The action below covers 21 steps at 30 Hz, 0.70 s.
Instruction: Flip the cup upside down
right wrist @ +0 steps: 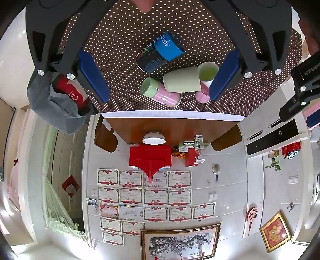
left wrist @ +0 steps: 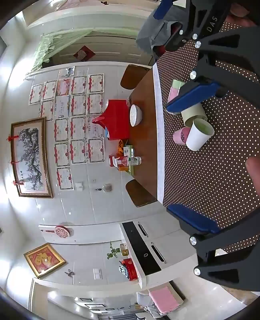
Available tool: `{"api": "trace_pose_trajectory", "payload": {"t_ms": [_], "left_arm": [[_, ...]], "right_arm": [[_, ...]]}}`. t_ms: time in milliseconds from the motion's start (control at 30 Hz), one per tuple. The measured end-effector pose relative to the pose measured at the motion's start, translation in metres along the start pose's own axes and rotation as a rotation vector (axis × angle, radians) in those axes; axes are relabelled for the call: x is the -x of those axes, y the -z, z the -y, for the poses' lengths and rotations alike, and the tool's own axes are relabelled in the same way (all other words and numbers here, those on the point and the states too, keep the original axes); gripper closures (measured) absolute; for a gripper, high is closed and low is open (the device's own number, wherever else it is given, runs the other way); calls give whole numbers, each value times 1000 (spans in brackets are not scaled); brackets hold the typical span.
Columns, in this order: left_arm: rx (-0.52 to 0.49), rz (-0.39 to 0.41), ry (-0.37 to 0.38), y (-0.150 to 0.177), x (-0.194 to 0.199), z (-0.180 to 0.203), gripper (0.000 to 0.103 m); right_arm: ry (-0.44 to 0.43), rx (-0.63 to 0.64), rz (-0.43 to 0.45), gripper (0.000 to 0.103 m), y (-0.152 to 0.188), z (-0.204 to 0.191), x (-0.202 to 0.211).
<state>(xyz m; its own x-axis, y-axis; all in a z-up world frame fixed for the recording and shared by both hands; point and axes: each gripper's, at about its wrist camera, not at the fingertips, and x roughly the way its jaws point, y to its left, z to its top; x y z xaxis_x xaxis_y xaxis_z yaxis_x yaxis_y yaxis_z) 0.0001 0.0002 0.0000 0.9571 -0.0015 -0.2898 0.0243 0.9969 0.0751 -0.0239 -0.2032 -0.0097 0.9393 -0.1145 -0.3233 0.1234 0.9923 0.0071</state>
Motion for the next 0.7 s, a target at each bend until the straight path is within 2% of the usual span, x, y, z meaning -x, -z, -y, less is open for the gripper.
{"api": "trace_pose_trajectory", "payload": {"t_ms": [400,633,700], "left_arm": [[-9,19,-28,1,-1,-4,12],[-16,31,17,6,-2,5,12],[-10,27,31,6,-4,5,4]], "right_arm": [[-4,-14,-5,6,2,-1,-4],[-7,-24,-5,6,0,-1,-5],[-9,-25,-6,6,0,0,-5]]}}
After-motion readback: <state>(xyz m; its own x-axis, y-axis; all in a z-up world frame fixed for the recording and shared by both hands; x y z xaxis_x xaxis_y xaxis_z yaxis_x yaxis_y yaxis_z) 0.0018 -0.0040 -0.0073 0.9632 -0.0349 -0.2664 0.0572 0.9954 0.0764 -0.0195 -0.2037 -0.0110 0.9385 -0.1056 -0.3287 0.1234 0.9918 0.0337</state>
